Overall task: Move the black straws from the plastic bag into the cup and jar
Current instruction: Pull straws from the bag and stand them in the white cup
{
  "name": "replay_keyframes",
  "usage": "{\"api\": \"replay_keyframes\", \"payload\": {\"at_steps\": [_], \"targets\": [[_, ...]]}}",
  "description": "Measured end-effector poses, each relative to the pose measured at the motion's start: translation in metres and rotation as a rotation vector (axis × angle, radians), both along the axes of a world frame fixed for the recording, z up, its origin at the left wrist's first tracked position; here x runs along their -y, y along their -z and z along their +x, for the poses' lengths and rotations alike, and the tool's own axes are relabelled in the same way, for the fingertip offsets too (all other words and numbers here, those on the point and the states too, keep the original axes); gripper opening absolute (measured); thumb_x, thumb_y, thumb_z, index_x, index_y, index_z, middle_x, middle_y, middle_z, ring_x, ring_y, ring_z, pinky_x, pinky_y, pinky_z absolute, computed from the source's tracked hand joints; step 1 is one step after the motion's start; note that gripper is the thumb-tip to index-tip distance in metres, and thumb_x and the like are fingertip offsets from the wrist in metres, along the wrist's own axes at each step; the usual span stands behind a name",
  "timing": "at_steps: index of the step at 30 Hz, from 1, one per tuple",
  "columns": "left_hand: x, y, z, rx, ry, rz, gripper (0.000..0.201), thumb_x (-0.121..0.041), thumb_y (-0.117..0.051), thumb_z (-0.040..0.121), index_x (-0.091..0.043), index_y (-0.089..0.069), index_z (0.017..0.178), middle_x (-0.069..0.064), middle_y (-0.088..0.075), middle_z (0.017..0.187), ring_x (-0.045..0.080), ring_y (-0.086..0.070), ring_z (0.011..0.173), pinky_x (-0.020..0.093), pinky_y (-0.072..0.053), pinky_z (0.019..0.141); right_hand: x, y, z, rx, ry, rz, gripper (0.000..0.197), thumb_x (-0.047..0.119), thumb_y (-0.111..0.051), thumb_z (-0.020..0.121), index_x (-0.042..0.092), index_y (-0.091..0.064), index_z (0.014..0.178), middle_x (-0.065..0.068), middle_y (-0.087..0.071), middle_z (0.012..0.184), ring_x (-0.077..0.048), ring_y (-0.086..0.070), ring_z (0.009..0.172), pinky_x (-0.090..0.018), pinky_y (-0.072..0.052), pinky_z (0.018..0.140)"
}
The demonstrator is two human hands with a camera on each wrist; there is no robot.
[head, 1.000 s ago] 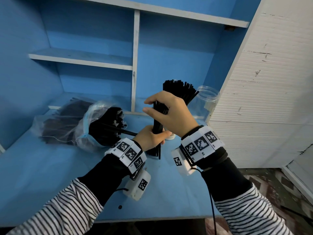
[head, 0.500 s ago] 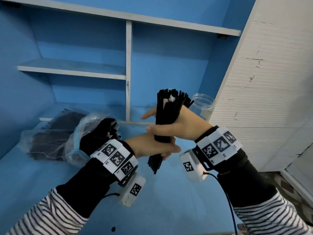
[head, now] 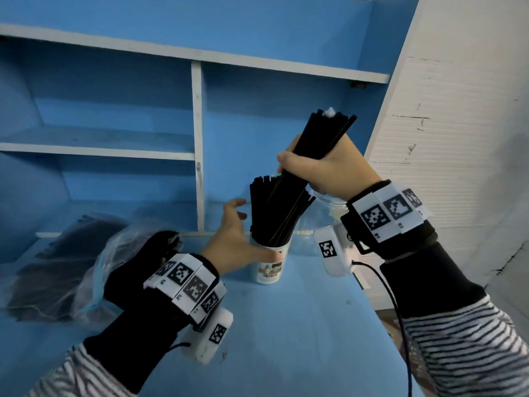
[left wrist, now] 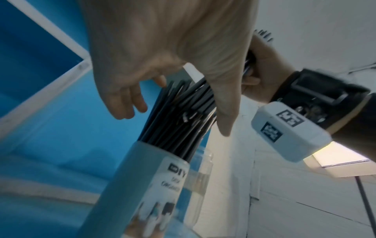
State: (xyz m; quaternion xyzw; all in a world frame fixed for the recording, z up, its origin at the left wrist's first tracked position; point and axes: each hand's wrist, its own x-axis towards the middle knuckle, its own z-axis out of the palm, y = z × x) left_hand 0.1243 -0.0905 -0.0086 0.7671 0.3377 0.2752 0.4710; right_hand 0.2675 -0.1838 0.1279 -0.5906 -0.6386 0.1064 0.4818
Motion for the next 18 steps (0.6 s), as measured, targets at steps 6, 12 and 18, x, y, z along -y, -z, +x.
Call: {"api": "replay_keyframes", "payload": {"at_steps": [6,12,18], "targets": [[-0.019,0.009,0.023,-0.071,0.177,0.002,0.098,-0.019,-0.091,0.060,-0.022,-0.029,0.136,-0.017,-0.052,0.120,0.003,-0.054,0.111,0.024,-0.044,0.092,-0.017,0.008,0.010,-0.018,0.034,-0.028,0.020,0.008,-0.064,0.088,-0.011,-0.066,0.082,0.006,-0.062,0.059,0.001,-0.053,0.041,-0.006,-0.035,0.041],[-0.027,0.016,0.024,-0.038,0.180,0.007,0.088,-0.039,-0.085,0.040,-0.035,-0.050,0.120,-0.011,-0.065,0.116,0.007,-0.060,0.112,0.036,-0.050,0.098,-0.031,0.014,0.023,0.099,0.089,-0.041,0.022,0.014,-0.065,0.086,-0.007,-0.065,0.080,-0.016,-0.067,0.075,-0.014,-0.062,0.060,-0.022,-0.049,0.054],[-0.029,0.016,0.025,-0.121,0.161,0.052,0.098,-0.046,-0.084,0.038,-0.029,-0.045,0.127,-0.012,-0.062,0.116,0.010,-0.059,0.110,0.041,-0.050,0.097,-0.041,0.025,0.023,0.094,0.120,-0.076,0.016,0.016,-0.068,0.082,0.000,-0.067,0.081,-0.007,-0.069,0.077,-0.011,-0.067,0.070,-0.020,-0.055,0.065]]}}
